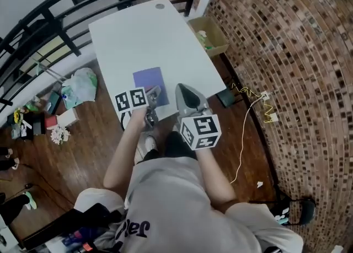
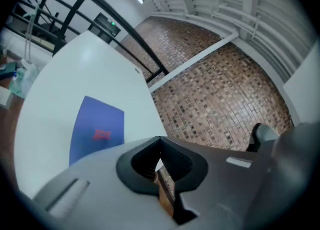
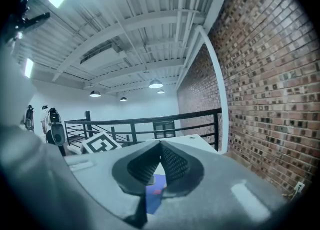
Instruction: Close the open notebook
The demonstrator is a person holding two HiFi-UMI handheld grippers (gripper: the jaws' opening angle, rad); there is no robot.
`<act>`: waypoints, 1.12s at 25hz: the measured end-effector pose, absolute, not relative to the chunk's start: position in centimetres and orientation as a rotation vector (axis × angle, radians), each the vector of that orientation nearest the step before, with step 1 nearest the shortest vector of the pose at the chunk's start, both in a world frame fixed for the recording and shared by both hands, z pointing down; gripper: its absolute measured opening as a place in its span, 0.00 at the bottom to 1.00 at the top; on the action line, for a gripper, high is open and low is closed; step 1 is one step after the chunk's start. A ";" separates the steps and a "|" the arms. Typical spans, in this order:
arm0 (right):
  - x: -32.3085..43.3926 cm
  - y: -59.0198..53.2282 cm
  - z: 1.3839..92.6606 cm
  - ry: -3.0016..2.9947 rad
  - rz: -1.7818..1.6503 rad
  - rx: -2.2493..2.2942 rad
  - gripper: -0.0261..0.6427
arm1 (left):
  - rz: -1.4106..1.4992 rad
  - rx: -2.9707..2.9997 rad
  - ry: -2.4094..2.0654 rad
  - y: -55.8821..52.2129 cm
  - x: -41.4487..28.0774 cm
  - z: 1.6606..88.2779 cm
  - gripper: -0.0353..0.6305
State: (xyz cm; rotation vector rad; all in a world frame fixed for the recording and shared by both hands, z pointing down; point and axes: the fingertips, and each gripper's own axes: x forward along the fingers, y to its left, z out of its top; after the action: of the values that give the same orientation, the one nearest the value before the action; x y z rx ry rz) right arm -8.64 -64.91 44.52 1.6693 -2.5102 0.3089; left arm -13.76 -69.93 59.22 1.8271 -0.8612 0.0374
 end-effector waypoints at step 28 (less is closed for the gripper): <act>-4.6 -41.6 35.7 -2.670 0.094 1.549 0.03 | -0.140 2.383 -1.840 -39.5 -17.1 34.9 0.08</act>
State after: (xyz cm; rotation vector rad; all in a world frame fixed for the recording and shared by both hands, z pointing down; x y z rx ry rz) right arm -4.58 -41.60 35.65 1.5485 -2.6702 0.0938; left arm -17.10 -39.51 34.92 2.3829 -1.8402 -0.1405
